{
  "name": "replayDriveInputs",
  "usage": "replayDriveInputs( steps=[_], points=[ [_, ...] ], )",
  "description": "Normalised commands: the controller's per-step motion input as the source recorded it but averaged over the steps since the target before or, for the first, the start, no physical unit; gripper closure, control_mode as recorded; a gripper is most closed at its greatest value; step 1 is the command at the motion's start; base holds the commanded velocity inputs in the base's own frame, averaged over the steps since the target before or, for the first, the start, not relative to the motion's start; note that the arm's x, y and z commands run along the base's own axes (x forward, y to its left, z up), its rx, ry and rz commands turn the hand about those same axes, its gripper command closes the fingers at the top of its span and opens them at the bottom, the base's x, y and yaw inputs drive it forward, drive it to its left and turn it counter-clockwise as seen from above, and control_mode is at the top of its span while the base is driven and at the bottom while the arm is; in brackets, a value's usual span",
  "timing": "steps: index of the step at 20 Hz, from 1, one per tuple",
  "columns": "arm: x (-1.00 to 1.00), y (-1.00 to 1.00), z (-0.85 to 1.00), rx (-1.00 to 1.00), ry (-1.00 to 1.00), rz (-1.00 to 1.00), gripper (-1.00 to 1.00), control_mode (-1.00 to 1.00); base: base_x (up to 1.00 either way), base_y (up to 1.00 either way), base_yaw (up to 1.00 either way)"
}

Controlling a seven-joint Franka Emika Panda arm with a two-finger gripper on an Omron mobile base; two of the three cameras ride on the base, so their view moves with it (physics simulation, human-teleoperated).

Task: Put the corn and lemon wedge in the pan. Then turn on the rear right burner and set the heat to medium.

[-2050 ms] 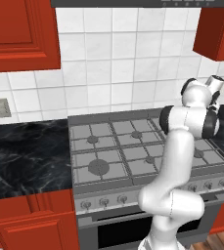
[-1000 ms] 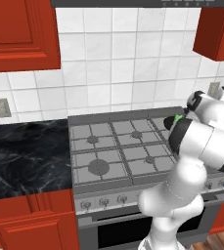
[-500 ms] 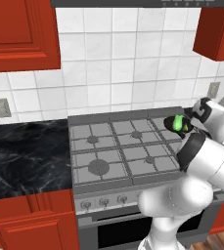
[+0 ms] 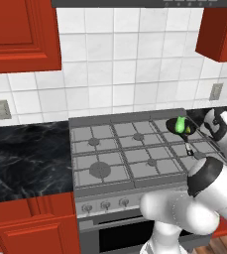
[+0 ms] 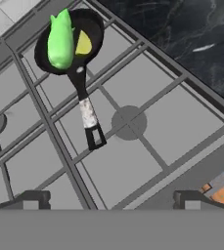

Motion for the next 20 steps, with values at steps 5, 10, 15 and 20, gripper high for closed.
replayDriveInputs(
  steps=[5, 10, 15, 20],
  points=[
    [-0.43, -0.07, 0.00, 0.00, -0.13, 0.00, -1.00, -1.00, 0.00, 0.00, 0.00],
    [-0.37, -0.12, 0.00, 0.00, -0.14, 0.00, -1.00, -1.00, 0.00, 0.00, 0.00],
    [-0.41, -0.27, 0.00, 0.00, -0.07, 0.00, -1.00, -1.00, 0.00, 0.00, 0.00],
    [-0.41, -0.17, 0.00, 0.00, -0.17, 0.00, -1.00, -1.00, 0.00, 0.00, 0.00]
  ],
)
